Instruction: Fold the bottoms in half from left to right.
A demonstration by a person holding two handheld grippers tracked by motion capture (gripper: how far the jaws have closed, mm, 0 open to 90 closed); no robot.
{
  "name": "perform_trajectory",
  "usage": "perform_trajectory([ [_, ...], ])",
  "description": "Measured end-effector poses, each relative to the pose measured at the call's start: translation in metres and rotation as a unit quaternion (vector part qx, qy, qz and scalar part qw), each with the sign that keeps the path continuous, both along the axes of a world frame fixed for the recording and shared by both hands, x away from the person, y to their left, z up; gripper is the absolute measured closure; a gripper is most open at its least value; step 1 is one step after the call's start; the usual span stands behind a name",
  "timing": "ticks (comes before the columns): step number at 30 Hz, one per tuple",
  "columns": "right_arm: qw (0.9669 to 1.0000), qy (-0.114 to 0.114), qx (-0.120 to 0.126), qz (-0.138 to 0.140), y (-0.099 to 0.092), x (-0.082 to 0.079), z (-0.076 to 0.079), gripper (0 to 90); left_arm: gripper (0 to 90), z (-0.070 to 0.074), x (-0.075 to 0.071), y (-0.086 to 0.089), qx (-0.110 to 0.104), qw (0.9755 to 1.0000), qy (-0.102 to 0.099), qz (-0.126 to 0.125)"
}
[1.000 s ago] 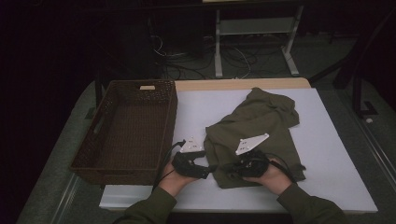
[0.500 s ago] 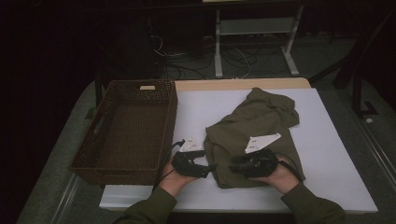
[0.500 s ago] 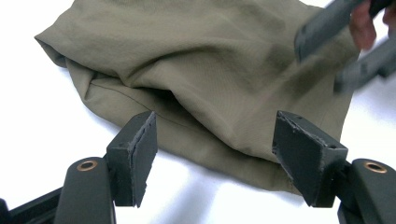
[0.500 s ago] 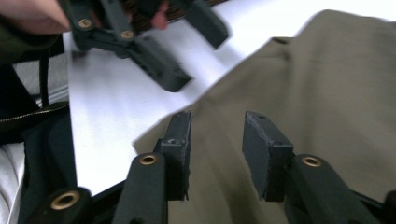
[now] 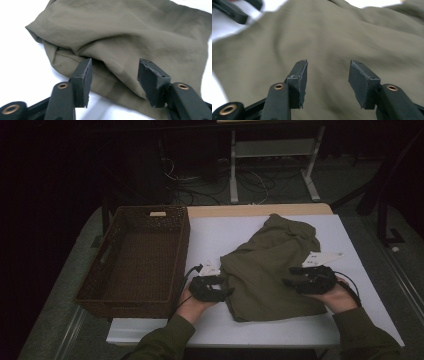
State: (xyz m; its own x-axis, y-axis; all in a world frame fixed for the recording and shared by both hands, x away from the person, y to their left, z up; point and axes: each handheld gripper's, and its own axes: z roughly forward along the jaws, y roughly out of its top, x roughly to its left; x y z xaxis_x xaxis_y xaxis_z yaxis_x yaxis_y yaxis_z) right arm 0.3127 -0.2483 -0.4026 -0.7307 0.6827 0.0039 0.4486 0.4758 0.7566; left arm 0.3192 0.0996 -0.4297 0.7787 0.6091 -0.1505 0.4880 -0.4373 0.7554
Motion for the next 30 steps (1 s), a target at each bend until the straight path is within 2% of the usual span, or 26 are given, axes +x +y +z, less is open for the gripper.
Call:
perform_trajectory([
  [3, 0.9997, 0.005, 0.003, -0.023, -0.016, 0.005, -0.003, 48.4, 49.5, -0.004, 0.006, -0.002, 0.001, 0.9999, 0.012, 0.005],
  [6, 0.9992, 0.010, 0.004, -0.039, -0.026, 0.010, -0.006, 48.4, 56.9, -0.008, 0.010, -0.004, 0.000, 0.9995, 0.032, 0.001],
  [8, 0.9988, 0.014, 0.005, -0.047, -0.030, 0.011, -0.007, 48.4, 68.6, -0.009, 0.010, -0.004, 0.007, 0.9992, 0.039, -0.008],
  [10, 0.9984, 0.015, 0.007, -0.053, -0.032, 0.013, -0.008, 48.6, 80.7, -0.007, 0.009, -0.003, 0.003, 0.9990, 0.042, -0.013],
  [12, 0.9983, 0.015, 0.006, -0.057, -0.034, 0.013, -0.008, 48.8, 87.8, -0.004, 0.006, -0.001, -0.001, 0.9991, 0.041, -0.012],
  [14, 0.9980, 0.015, 0.006, -0.062, -0.037, 0.014, -0.009, 49.0, 89.0, -0.002, 0.002, 0.002, -0.001, 0.9993, 0.038, -0.006],
  [19, 0.9962, 0.024, 0.000, -0.084, -0.049, 0.017, -0.015, 50.1, 89.0, -0.004, -0.009, 0.006, 0.021, 0.9989, 0.040, 0.010],
  [21, 0.9951, 0.032, -0.001, -0.093, -0.055, 0.020, -0.018, 50.1, 86.3, -0.007, -0.007, 0.006, 0.030, 0.9987, 0.035, 0.022],
  [23, 0.9940, 0.037, -0.001, -0.103, -0.059, 0.022, -0.021, 50.0, 74.7, -0.009, -0.004, 0.005, 0.035, 0.9984, 0.029, 0.034],
  [27, 0.9926, 0.042, -0.006, -0.114, -0.060, 0.027, -0.025, 48.9, 49.6, -0.006, 0.000, 0.005, 0.021, 0.9982, 0.008, 0.055],
  [30, 0.9917, 0.048, 0.002, -0.119, -0.062, 0.033, -0.029, 48.8, 36.9, -0.004, 0.004, 0.004, 0.015, 0.9980, 0.000, 0.061],
])
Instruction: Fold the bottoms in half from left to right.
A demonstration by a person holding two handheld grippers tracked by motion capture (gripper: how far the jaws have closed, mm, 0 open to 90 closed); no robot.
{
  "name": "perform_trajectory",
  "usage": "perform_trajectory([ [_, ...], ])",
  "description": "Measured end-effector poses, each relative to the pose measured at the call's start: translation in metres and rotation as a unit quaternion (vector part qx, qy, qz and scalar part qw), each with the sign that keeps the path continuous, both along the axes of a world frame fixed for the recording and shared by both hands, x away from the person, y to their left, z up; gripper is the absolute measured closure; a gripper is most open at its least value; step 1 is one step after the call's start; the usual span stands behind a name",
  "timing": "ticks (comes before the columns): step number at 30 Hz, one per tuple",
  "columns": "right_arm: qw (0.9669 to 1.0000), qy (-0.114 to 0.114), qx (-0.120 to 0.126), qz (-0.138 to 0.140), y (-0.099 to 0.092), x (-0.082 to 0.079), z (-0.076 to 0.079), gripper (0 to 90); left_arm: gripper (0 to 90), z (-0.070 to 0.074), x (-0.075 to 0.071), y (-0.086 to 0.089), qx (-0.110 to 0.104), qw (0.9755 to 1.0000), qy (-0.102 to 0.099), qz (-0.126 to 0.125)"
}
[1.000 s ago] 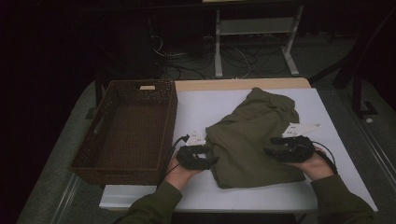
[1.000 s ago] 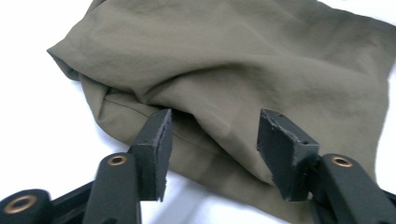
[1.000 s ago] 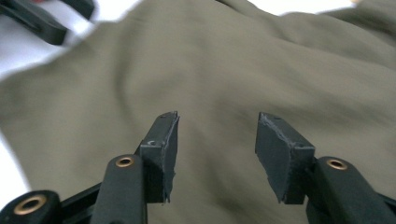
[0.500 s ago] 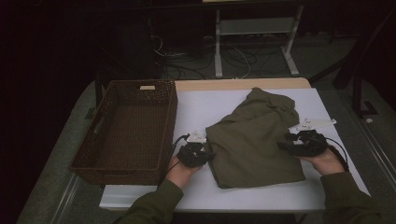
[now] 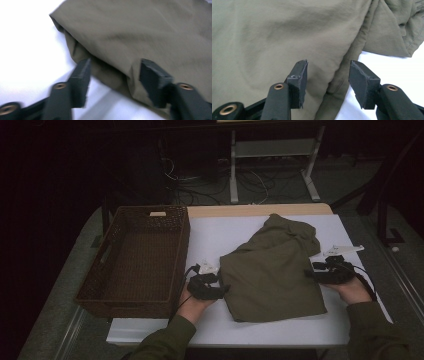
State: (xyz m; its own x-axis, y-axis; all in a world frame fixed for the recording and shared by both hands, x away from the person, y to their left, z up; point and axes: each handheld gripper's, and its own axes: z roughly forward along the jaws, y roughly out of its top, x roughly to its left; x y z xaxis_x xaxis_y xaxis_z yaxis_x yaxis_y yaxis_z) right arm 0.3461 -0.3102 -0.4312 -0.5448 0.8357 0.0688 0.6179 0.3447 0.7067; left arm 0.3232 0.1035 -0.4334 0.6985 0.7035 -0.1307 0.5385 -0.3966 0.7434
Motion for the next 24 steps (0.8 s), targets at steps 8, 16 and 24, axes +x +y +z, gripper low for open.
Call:
perform_trajectory([
  [8, 0.9995, 0.020, 0.013, -0.020, -0.001, 0.014, -0.011, 43.5, 30.2, -0.006, 0.018, -0.001, 0.002, 0.9999, 0.006, 0.009],
  [16, 0.9985, 0.048, 0.027, -0.003, 0.000, 0.020, -0.018, 66.4, 46.2, -0.011, 0.028, -0.006, 0.024, 0.9995, 0.021, 0.003],
  [24, 0.9982, 0.052, 0.024, 0.017, 0.005, 0.019, -0.015, 84.3, 89.2, -0.012, 0.035, -0.011, 0.047, 0.9986, 0.018, -0.018],
])
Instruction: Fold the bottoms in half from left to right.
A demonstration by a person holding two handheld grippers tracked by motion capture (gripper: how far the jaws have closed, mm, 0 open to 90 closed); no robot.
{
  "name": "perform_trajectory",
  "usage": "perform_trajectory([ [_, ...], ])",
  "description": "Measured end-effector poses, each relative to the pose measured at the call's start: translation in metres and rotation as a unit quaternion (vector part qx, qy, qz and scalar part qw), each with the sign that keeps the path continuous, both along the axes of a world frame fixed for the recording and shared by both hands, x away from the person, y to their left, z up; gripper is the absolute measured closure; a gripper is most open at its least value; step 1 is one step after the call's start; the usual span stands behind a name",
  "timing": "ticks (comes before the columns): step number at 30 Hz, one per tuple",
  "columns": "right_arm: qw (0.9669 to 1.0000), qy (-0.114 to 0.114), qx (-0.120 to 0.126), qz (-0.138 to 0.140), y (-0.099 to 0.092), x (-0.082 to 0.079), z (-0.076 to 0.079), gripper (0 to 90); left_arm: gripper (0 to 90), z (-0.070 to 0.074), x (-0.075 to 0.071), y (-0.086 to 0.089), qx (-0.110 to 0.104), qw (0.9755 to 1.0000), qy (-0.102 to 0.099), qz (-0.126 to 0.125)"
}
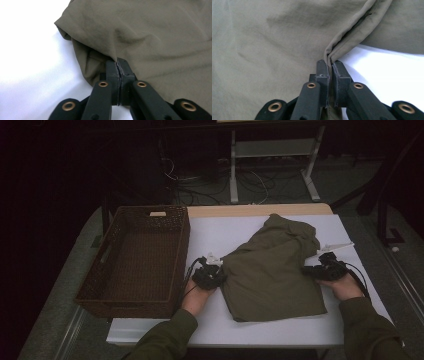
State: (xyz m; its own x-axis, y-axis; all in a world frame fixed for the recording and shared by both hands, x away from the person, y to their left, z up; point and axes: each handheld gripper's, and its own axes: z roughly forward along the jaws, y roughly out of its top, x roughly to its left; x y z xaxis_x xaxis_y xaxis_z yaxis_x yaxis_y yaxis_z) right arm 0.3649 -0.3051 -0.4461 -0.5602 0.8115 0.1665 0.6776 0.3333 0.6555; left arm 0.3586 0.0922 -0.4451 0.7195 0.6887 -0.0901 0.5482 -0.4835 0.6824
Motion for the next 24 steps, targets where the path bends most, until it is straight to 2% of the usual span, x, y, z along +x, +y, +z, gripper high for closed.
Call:
perform_trajectory([
  [7, 0.9999, -0.006, 0.011, -0.003, -0.007, -0.004, 0.007, 84.7, 89.4, 0.005, 0.022, -0.002, 0.015, 0.9988, -0.037, 0.027],
  [11, 0.9999, -0.010, 0.000, -0.008, -0.008, -0.005, 0.006, 84.7, 89.0, 0.002, 0.026, -0.006, -0.004, 0.9997, -0.010, 0.020],
  [15, 0.9994, -0.023, -0.006, -0.027, -0.012, 0.000, 0.003, 85.1, 87.5, 0.003, 0.020, -0.006, -0.001, 0.9999, -0.006, 0.009],
  [17, 0.9991, -0.026, -0.008, -0.032, -0.012, 0.002, 0.001, 85.1, 80.5, 0.003, 0.018, -0.005, 0.003, 0.9999, -0.005, 0.009],
  [20, 0.9990, -0.026, -0.009, -0.035, -0.012, 0.003, -0.001, 83.7, 63.7, 0.008, 0.009, -0.003, -0.003, 0.9999, -0.013, 0.006],
  [22, 0.9987, -0.034, -0.012, -0.036, -0.012, 0.001, 0.003, 76.3, 57.0, 0.014, 0.001, -0.001, -0.010, 0.9998, -0.018, -0.001],
  [24, 0.9988, -0.036, -0.003, -0.034, -0.013, -0.002, 0.008, 64.3, 53.2, 0.022, -0.007, 0.002, -0.019, 0.9995, -0.021, -0.016],
])
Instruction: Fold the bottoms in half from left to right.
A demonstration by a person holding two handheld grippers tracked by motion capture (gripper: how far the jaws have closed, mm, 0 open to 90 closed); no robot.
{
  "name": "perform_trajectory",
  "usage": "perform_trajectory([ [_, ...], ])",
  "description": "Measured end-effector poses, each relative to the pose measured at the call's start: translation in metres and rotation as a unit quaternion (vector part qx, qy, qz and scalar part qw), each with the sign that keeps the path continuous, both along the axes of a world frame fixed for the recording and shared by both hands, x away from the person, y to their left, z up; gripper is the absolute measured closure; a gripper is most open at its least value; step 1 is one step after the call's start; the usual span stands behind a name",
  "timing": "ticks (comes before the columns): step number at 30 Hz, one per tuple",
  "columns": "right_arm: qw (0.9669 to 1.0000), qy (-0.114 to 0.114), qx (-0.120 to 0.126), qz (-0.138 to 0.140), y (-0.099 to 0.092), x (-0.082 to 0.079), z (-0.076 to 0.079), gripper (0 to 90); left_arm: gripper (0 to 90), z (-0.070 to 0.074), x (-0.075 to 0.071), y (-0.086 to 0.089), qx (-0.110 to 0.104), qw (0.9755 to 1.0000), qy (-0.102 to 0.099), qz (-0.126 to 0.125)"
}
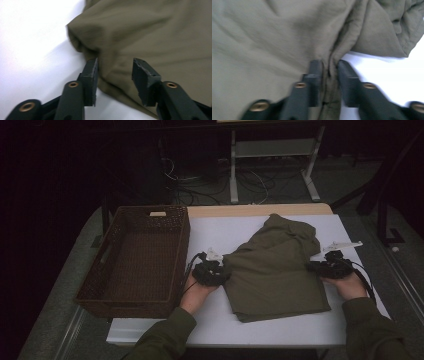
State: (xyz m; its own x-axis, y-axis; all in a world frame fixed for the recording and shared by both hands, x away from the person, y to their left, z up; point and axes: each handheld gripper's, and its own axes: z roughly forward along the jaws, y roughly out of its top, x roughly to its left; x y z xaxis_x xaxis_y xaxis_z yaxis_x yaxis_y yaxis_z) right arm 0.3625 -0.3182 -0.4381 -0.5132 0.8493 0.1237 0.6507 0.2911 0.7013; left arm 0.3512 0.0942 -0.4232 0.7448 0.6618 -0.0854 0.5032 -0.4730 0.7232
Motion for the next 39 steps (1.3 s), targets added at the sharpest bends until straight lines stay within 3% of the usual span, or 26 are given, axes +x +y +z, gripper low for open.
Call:
perform_trajectory([
  [3, 0.9999, -0.008, 0.009, 0.009, 0.001, -0.007, 0.008, 55.5, 49.4, 0.007, -0.014, 0.001, -0.019, 0.9995, 0.001, -0.025],
  [7, 0.9997, -0.006, -0.001, 0.022, 0.007, -0.018, 0.014, 45.9, 44.1, 0.010, -0.032, -0.002, -0.038, 0.9971, 0.005, -0.066],
  [16, 0.9984, -0.014, 0.003, 0.054, 0.015, -0.048, 0.020, 40.6, 37.1, 0.001, -0.058, -0.012, -0.051, 0.9897, 0.012, -0.133],
  [20, 0.9973, -0.015, 0.009, 0.072, 0.019, -0.058, 0.016, 40.0, 35.6, -0.005, -0.064, -0.024, -0.039, 0.9865, 0.010, -0.159],
  [26, 0.9955, -0.007, -0.006, 0.094, 0.028, -0.056, 0.010, 39.1, 33.0, -0.013, -0.068, -0.039, -0.019, 0.9818, 0.006, -0.189],
  [35, 0.9952, -0.002, -0.007, 0.098, 0.029, -0.055, 0.008, 39.1, 30.4, -0.022, -0.072, -0.048, 0.012, 0.9767, 0.005, -0.214],
  [39, 0.9951, -0.003, -0.006, 0.098, 0.028, -0.054, 0.008, 39.1, 32.0, -0.025, -0.077, -0.052, 0.038, 0.9731, -0.013, -0.227],
])
